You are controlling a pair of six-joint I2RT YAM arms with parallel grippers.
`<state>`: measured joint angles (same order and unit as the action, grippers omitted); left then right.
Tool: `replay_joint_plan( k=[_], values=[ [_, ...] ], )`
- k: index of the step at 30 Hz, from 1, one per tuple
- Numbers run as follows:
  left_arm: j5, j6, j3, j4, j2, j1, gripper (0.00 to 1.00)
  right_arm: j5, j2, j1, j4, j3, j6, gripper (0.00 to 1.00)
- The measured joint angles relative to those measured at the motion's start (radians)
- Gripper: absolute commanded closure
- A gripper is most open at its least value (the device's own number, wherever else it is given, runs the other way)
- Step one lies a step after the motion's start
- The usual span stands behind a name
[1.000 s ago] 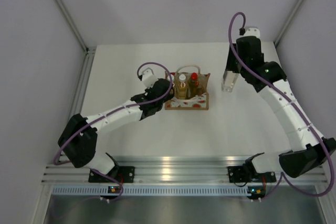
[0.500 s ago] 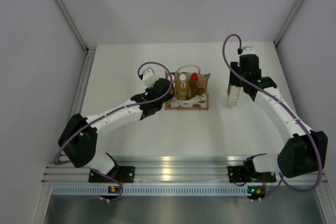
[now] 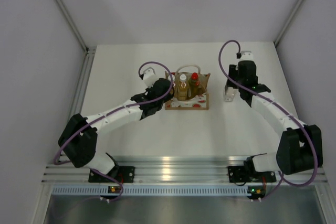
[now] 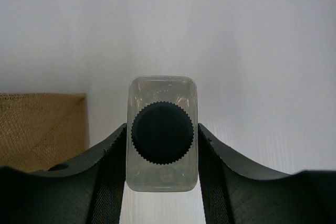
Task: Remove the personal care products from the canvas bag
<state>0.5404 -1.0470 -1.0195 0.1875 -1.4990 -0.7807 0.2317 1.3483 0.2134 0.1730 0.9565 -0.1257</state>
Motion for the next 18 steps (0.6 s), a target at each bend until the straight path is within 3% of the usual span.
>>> replay_joint_plan(
  k=[2,5,6,8,10,12,18],
  values=[
    [-0.001,0.001,0.0,0.0,0.0,0.0,1.0,0.004,0.001,0.0,-0.025,-0.012,0.0,1.0],
    [-0.001,0.002,0.0,0.0,0.0,0.0,1.0,0.008,0.001,0.0,-0.06,-0.027,0.003,0.91],
    [-0.001,0.002,0.0,0.0,0.0,0.0,1.0,0.01,0.001,0.0,-0.063,-0.028,0.003,0.79],
    [-0.002,0.003,-0.003,0.0,-0.003,0.0,1.0,0.011,0.001,0.0,-0.072,-0.033,0.003,0.7],
    [-0.003,0.003,-0.006,0.001,-0.005,0.0,1.0,0.012,0.001,0.0,-0.073,-0.033,0.003,0.49],
    [-0.004,0.003,-0.007,0.003,-0.005,0.0,1.0,0.011,0.001,0.0,-0.072,-0.033,0.001,0.36],
    [-0.005,0.006,-0.007,0.003,-0.005,0.0,1.0,0.011,0.001,0.002,-0.045,-0.017,-0.001,0.3]
  ],
)
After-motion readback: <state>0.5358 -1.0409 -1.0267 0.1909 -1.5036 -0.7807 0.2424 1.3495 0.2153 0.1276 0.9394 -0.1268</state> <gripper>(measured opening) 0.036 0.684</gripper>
